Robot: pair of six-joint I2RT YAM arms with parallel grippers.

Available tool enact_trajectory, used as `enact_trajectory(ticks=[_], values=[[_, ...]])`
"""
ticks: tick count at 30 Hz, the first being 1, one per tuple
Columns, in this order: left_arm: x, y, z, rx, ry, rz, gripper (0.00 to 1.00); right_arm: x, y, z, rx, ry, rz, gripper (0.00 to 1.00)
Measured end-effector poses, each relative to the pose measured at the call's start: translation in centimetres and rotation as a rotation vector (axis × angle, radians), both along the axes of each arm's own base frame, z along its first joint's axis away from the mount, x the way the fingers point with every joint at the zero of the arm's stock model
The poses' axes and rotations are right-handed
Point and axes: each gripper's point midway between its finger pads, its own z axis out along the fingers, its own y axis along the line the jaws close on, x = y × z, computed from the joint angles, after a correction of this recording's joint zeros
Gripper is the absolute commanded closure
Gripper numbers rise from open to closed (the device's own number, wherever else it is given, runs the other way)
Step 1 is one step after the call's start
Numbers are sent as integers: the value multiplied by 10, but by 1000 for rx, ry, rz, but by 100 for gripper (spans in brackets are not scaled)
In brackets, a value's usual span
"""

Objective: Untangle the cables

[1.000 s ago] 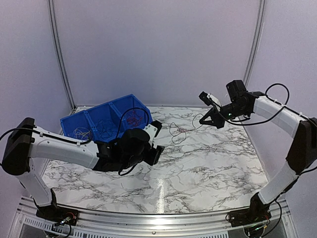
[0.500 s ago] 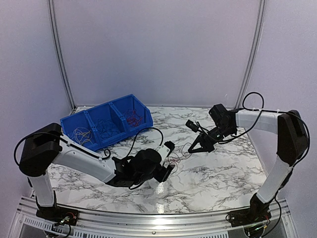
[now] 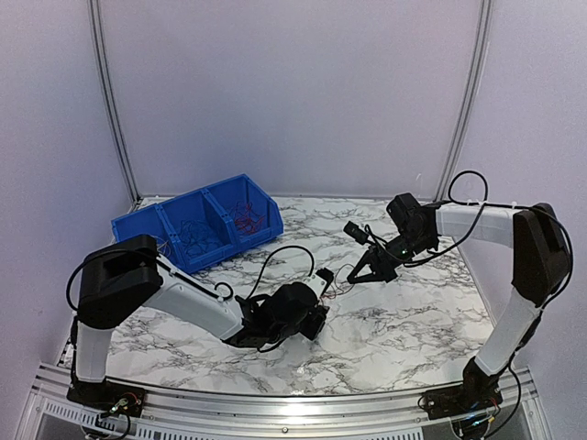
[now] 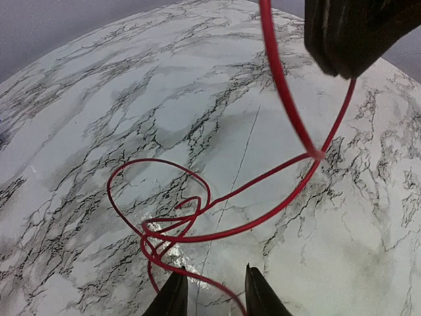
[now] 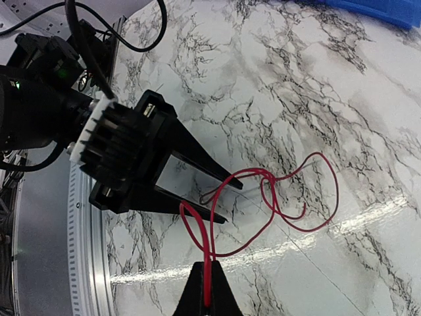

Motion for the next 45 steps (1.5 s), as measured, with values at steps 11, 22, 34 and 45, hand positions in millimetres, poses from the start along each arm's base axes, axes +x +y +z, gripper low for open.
enact_trajectory(ticks=[11, 22, 34, 45], values=[[-1, 66, 2, 29, -13, 110, 100, 42, -35, 2, -50, -25, -162, 100], [-20, 133, 80, -238, -48, 196, 100, 67, -84, -6, -87, 23, -388, 67], [-22, 163, 8, -43, 31, 257, 100, 83, -109, -31, -297, -113, -420, 47], [-26, 160, -5, -42, 80, 251, 100, 30, 44, -15, -260, -317, 36, 37]])
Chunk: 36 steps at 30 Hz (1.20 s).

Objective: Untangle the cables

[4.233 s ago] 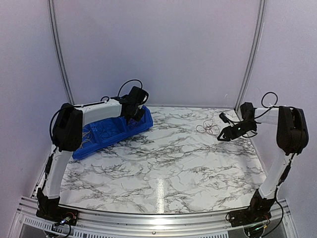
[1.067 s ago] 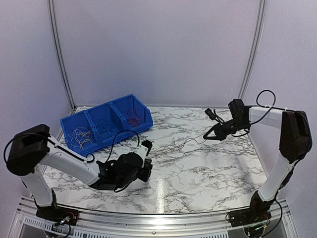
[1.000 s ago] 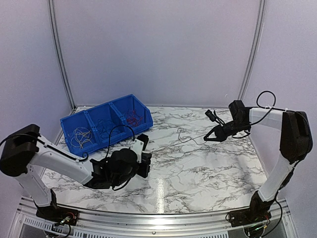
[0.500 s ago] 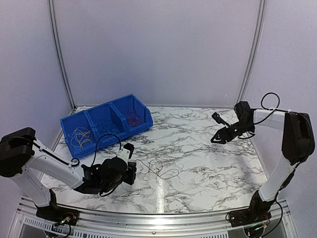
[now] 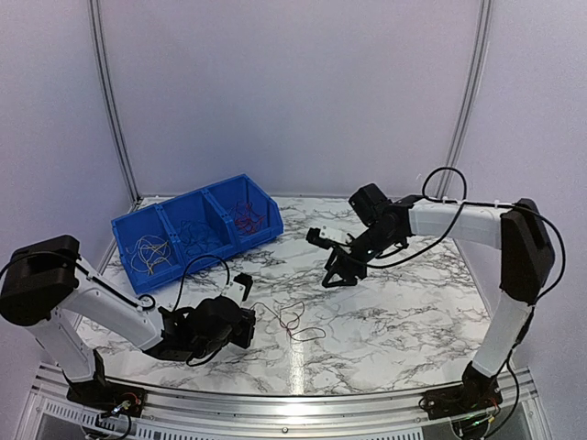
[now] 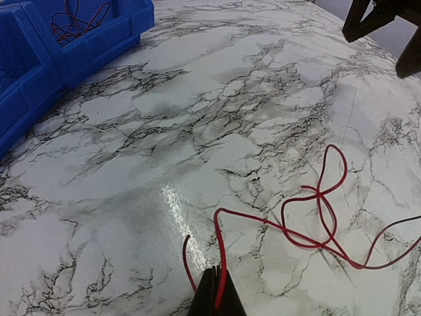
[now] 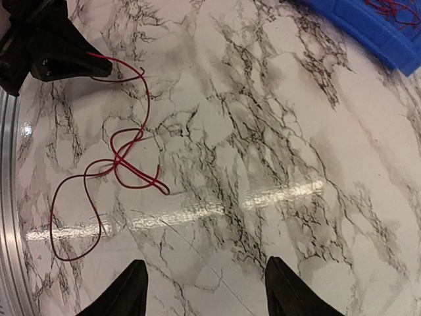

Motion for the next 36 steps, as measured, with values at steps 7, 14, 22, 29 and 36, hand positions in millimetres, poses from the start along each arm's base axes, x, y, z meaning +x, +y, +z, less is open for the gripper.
enact_trajectory(ticks=[7, 14, 22, 29, 36], values=[[0, -1, 0, -9, 4, 6, 100, -33, 47, -54, -89, 35, 186, 38], [0, -1, 0, -16, 9, 11, 100, -49, 70, -84, -136, 48, 250, 100], [-7, 13, 24, -60, -17, 12, 100, 6, 48, -68, -108, -7, 74, 100], [-15, 59, 118, -217, -139, 88, 100, 119, -71, -57, -108, -39, -346, 100], [-33, 118, 187, -276, -215, 122, 100, 132, -116, -57, -16, 77, -478, 100]])
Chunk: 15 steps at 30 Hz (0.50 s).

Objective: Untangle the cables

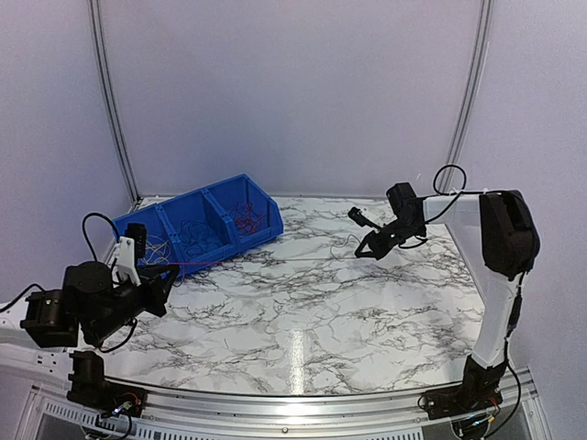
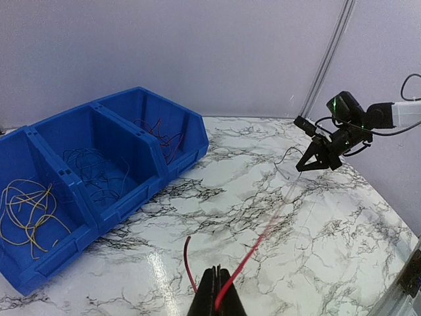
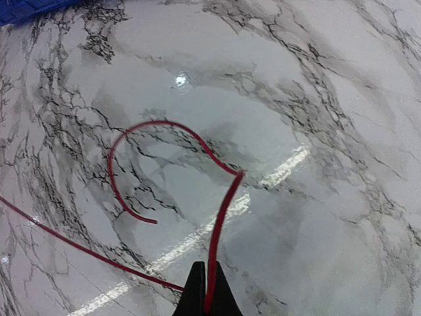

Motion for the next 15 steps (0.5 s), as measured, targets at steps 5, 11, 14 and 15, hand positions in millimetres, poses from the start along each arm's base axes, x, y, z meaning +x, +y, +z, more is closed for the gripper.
enact_trajectory(ticks=[5, 11, 14, 15], values=[[-8, 26, 20, 55, -33, -7, 100, -14, 24, 11, 123, 53, 54, 100], [-2, 28, 42, 183, -75, 25, 100, -18, 23, 15, 165, 80, 60, 64], [11, 25, 85, 190, -126, 99, 100, -6, -16, 9, 131, 95, -29, 49], [15, 20, 100, 188, -143, 111, 100, -4, -24, 10, 135, 106, -52, 47]])
